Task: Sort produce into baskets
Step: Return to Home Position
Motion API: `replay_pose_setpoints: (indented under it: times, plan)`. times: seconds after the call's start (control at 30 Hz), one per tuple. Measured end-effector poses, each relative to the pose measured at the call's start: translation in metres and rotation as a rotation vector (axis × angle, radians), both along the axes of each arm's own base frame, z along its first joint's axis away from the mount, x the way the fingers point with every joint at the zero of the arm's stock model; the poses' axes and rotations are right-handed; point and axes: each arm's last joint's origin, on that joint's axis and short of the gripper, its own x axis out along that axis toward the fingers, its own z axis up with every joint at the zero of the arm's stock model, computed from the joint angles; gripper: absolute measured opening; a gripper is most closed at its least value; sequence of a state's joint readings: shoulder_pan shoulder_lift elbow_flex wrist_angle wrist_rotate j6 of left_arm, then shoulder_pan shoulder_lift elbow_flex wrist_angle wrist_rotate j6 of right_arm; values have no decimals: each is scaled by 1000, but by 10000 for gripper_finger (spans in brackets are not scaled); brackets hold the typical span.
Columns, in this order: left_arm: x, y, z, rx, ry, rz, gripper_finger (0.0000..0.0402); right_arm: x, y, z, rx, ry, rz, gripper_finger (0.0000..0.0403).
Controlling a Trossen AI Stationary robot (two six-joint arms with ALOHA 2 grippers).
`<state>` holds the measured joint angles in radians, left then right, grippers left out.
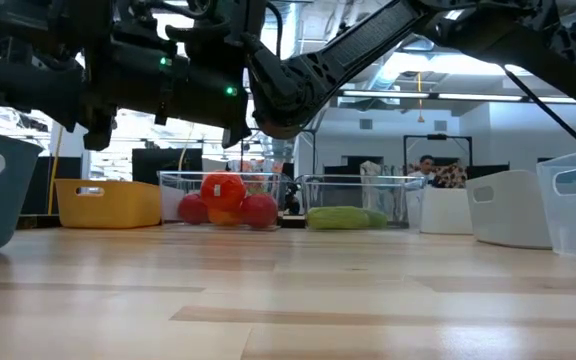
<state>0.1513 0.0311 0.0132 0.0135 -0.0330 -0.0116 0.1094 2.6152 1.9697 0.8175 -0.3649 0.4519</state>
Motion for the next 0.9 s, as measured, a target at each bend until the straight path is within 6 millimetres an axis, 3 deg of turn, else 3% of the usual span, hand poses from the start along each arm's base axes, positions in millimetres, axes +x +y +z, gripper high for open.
replay_pose_setpoints:
  times: [0.33, 0.57, 0.9]
  plan:
    - [0, 0, 0, 0, 0, 0, 2, 0, -1, 3, -10, 28, -6, 266]
    - [0, 0, 0, 0, 0, 0, 2, -1, 2, 8, -29, 85, -14, 189]
    - [0, 0, 0, 0, 0, 0, 2, -28, 28, 81, -373, 241, -169, 40]
